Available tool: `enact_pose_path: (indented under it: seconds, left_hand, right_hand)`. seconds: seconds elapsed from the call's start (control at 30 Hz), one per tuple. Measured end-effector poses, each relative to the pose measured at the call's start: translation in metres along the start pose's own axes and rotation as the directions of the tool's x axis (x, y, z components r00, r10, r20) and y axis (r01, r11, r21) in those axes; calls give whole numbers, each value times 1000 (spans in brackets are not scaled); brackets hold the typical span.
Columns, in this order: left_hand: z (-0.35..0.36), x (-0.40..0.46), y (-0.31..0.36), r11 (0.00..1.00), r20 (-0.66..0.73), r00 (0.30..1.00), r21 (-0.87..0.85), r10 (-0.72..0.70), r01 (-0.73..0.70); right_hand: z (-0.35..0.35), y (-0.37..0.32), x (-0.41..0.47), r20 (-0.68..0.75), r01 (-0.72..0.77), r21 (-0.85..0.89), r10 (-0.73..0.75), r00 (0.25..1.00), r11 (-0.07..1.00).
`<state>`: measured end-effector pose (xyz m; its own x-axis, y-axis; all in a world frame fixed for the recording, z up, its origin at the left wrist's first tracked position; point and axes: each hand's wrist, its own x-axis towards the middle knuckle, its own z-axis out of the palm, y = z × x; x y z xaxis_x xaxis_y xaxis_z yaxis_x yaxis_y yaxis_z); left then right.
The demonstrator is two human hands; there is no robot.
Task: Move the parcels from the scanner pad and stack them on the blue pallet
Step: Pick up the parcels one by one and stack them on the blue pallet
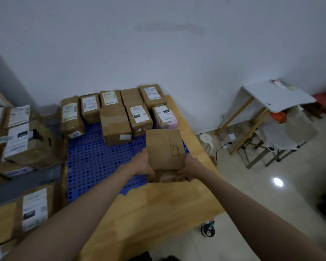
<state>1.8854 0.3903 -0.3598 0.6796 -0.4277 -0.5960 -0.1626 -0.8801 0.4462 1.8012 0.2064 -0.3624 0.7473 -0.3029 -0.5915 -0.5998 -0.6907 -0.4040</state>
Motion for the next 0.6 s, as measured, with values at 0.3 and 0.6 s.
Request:
enact_pose_path:
  seconds: [0.3, 0.6]
  left_hand:
    - [13, 56, 26, 998, -36, 999, -59, -17, 15]
    - [28, 113, 57, 976, -76, 988, -184, -133, 117]
  right_hand:
    - [-29, 30, 60, 44, 13, 20, -14, 999, 1000]
    - [-65, 67, 140, 153, 170, -21, -165, 974, 985]
